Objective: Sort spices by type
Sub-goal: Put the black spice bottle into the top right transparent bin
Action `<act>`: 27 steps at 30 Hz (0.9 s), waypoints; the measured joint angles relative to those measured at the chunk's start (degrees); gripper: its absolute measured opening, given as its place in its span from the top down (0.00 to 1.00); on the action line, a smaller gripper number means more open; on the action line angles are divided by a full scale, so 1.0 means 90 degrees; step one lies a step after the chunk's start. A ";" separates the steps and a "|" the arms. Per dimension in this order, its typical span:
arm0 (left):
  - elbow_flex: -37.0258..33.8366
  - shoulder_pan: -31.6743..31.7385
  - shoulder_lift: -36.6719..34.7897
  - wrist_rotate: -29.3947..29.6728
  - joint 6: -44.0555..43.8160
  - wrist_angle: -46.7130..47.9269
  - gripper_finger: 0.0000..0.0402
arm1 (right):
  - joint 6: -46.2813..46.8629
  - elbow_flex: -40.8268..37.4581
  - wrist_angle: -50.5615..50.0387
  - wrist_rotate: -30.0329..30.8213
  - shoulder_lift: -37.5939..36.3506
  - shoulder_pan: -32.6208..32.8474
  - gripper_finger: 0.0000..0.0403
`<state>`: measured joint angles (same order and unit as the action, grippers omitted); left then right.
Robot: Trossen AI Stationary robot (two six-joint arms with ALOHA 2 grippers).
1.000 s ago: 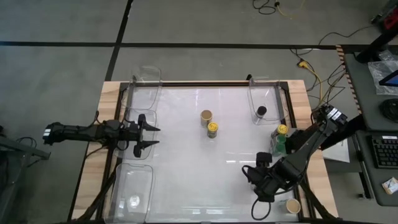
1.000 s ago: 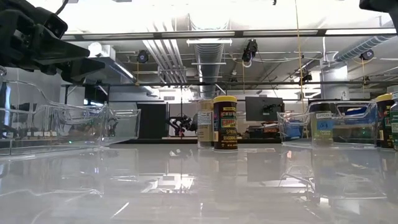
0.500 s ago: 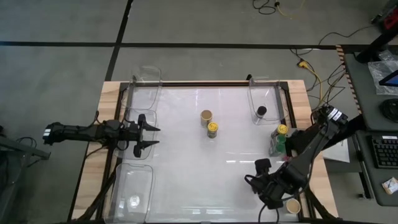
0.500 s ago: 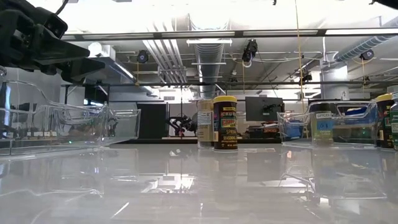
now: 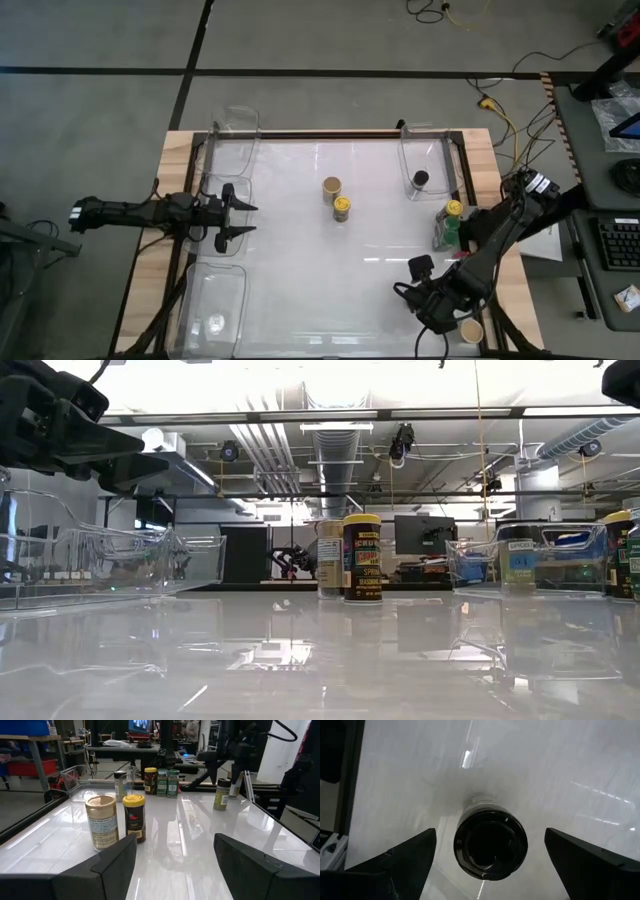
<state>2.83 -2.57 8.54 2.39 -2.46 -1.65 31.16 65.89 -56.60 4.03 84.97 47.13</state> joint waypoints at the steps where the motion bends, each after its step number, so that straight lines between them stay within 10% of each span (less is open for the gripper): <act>1: 0.0000 0.0000 0.0002 0.0002 0.0000 0.0002 0.37 | -0.0034 -0.0013 0.0000 0.0000 0.0006 0.0000 0.10; 27: 0.0000 0.0000 0.0000 0.0002 0.0000 0.0000 0.37 | -0.1802 -0.0170 0.0327 0.0063 0.0039 -0.0005 0.10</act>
<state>2.84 -2.57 8.54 2.42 -2.46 -1.64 14.95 64.36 -53.65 4.60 85.32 47.09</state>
